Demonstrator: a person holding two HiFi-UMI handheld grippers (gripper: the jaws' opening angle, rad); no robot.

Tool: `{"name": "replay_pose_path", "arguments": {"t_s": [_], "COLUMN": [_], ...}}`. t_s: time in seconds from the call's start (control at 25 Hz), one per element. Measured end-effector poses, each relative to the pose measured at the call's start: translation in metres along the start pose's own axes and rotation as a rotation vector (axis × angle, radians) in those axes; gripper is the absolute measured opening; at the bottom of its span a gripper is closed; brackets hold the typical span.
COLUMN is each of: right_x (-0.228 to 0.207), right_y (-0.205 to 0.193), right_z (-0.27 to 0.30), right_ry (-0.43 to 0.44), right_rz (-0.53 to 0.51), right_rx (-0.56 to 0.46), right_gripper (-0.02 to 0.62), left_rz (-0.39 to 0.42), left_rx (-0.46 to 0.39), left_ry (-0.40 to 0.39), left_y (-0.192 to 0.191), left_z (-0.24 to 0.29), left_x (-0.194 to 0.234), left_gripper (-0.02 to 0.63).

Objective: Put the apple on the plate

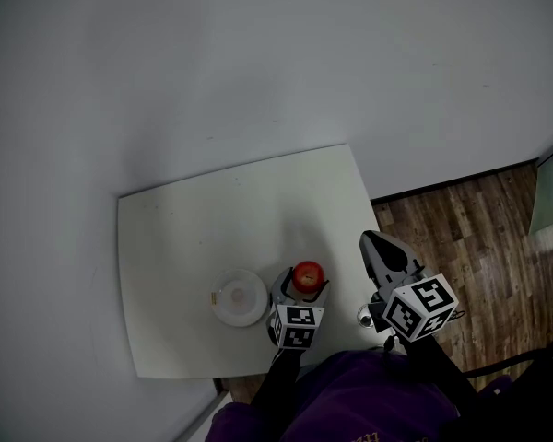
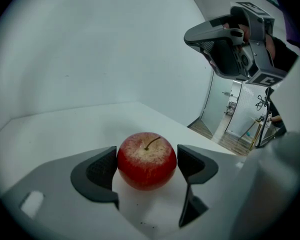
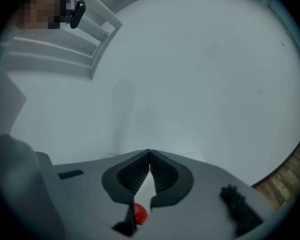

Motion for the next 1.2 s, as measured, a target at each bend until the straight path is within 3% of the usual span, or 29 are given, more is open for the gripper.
{"name": "replay_pose_path", "arguments": {"t_s": [0.64,1.2], "right_x": [0.012,0.037], "right_y": [-0.003,-0.005], "right_z": [0.002,0.013], "right_ry": [0.011,0.095], "right_rz": [-0.001,-0.009], "right_rx": [-0.001,-0.002], "right_gripper": [0.011,0.011], "left_rz": [0.008,-0.072], "left_rx": [-0.053,-0.131], "left_ry": [0.006,0.174], "left_y": [0.008,0.005], "left_z": [-0.017,-0.064], "left_x": [0.004,0.039], "left_gripper": [0.373,0.373]}}
Point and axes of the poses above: the fingertips, and each gripper's own axes: z forward along the fingers, x to its left, y out of its top, the point moved 6 cm from there along -z, backward along the fingers, and after that the axes turned 6 degrees about -z, right-handed, at the moved point
